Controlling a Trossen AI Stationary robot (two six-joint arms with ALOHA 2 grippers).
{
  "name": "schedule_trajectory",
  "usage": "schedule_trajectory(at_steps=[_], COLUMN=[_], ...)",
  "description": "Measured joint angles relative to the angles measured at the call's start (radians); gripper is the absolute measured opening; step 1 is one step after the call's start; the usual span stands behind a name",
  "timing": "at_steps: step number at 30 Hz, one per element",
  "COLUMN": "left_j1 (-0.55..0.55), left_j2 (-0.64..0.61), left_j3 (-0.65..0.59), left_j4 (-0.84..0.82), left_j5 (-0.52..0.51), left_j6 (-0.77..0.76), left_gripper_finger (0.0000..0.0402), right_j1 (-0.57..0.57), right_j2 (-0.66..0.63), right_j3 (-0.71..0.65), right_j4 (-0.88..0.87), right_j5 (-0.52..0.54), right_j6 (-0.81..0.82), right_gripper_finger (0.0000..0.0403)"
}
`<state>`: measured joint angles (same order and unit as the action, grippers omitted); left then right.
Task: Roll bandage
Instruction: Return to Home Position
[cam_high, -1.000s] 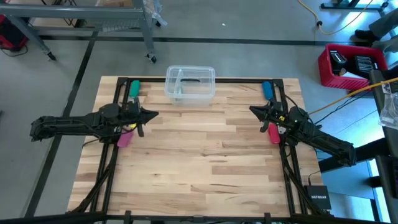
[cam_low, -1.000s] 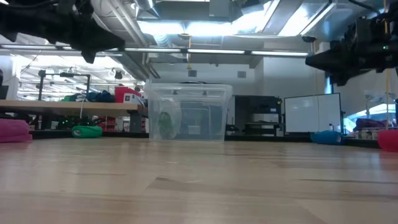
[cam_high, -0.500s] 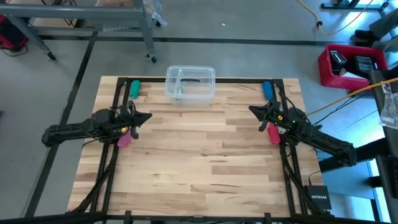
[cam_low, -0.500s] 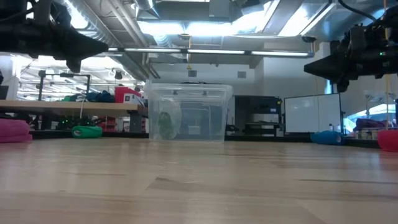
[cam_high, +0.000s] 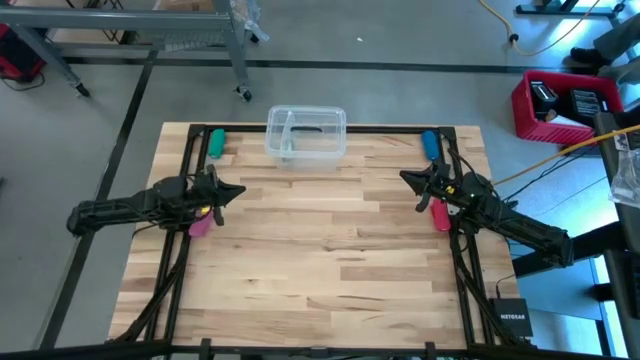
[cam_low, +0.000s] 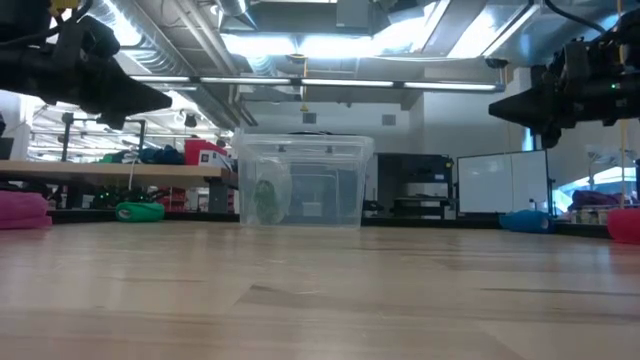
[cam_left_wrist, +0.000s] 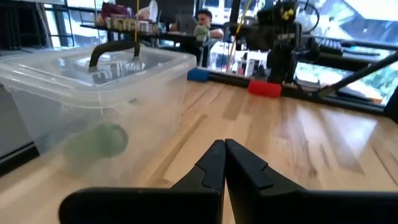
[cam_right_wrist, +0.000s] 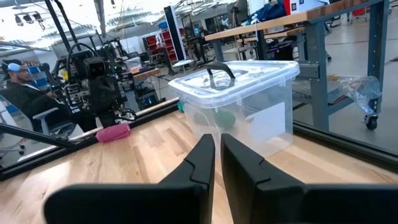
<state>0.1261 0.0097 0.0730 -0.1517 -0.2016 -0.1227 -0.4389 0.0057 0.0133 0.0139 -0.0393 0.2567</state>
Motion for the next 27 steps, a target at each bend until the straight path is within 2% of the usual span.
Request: schedule_trajectory(at_steps=[27], left_j1=[0.000], left_j2=[0.007], left_j3=[0.002], left_j4=[-0.016], left_j5=[0.000], left_j6=[0.000], left_gripper_finger=[0.0003], right_j1=[0.000], right_j2=[0.000], right_j3=[-0.001], right_j4=[-0.002], right_j5=[0.004], right_j6=[0.000], right_gripper_finger=[0.0032])
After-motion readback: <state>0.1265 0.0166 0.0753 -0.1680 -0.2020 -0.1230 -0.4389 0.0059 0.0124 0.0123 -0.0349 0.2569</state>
